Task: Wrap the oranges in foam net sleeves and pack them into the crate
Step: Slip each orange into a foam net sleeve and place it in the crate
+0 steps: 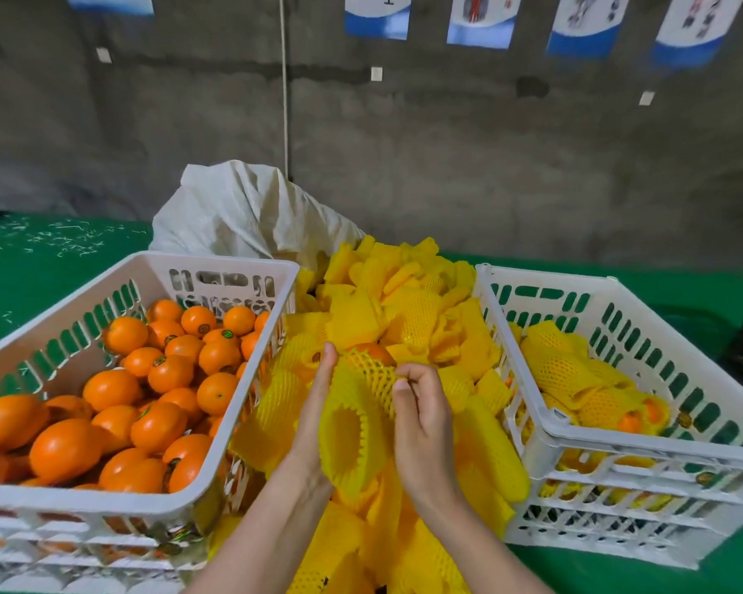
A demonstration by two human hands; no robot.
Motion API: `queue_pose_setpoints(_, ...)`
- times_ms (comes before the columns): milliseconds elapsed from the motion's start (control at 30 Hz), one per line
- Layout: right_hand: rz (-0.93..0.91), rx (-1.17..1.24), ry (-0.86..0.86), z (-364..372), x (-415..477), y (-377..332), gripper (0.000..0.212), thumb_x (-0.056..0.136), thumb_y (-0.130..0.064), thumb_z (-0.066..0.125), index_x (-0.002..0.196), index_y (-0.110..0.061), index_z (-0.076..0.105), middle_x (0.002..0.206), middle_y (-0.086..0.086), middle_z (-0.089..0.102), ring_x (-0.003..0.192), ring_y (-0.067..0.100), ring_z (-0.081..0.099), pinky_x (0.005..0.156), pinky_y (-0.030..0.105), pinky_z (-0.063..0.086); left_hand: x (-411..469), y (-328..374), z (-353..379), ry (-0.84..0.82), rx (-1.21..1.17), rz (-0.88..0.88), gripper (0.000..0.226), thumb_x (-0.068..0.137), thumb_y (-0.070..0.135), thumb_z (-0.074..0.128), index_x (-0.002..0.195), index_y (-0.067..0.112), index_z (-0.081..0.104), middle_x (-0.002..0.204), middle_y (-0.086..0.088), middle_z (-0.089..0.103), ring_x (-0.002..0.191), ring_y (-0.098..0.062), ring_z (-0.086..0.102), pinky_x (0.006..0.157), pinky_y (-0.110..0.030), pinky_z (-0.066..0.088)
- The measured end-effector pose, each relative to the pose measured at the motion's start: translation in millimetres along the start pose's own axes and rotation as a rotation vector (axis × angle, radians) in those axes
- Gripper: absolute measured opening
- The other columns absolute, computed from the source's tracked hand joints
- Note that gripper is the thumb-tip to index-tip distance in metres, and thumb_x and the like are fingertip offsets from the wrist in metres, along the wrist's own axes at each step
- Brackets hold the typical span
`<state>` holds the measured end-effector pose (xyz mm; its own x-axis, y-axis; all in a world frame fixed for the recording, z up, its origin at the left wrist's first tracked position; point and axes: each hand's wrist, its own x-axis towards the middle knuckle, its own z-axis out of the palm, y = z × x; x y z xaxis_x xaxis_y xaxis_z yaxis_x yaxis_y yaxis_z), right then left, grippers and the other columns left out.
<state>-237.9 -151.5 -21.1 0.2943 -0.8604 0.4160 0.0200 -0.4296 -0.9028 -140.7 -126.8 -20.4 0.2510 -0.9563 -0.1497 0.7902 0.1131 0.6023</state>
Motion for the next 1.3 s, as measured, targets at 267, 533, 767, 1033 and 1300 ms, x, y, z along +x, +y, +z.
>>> queue_pose_setpoints(267,0.074,-0.045,0.011,-3.0,22.2,-5.8,0.027,0.088,-0.033,0.057,0.072,-0.013,0.047,0.065,-0.002,0.044,0.065,0.016,0.041,0.065,0.042,0.035,2.2,8.4,5.7,0.153,0.368,0.149,0.067,0.075,0.064,0.049,0.114,0.012,0.067,0.102,-0.012,0.072,0.097,-0.026,0.069,0.087,-0.043,0.054)
queue_pose_setpoints(533,0.244,0.088,-0.034,-5.9,29.2,6.4,0.032,0.095,-0.022,0.05,0.066,-0.01,0.041,0.064,0.004,0.036,0.064,0.016,0.035,0.058,0.029,0.029,-1.8,3.1,-11.0,0.044,0.27,0.029,0.061,0.076,0.061,0.048,0.101,0.012,0.075,0.109,-0.012,0.071,0.1,-0.023,0.068,0.075,-0.034,0.058)
queue_pose_setpoints(767,0.518,0.425,0.009,-1.3,17.5,7.8,0.02,0.096,-0.021,0.049,0.09,-0.002,0.05,0.08,0.016,0.041,0.085,0.023,0.038,0.071,0.038,0.031,-5.6,-4.5,-8.6,0.035,0.131,-0.027,0.05,0.065,0.06,0.056,0.07,0.017,0.079,0.092,-0.012,0.074,0.084,-0.024,0.072,0.073,-0.04,0.051)
queue_pose_setpoints(1033,0.73,0.417,-0.107,0.6,1.4,11.4,0.052,0.095,-0.052,0.029,0.107,-0.013,0.062,0.098,0.007,0.072,0.087,0.013,0.068,0.073,0.025,0.054,-2.4,-1.2,-9.1,0.394,0.23,0.14,0.023,0.087,0.045,0.06,0.082,0.023,0.059,0.063,0.001,0.072,0.076,-0.021,0.067,0.075,-0.038,0.053)
queue_pose_setpoints(1300,0.615,0.349,-0.054,10.1,-1.4,13.8,0.08,0.068,-0.071,0.036,0.122,-0.015,0.055,0.122,0.01,0.061,0.111,0.025,0.058,0.101,0.047,0.042,-2.5,-9.3,-22.3,0.497,1.134,0.817,0.049,0.093,0.038,0.055,0.054,0.019,0.031,0.048,0.006,0.028,0.045,-0.006,0.032,0.047,-0.026,0.018)
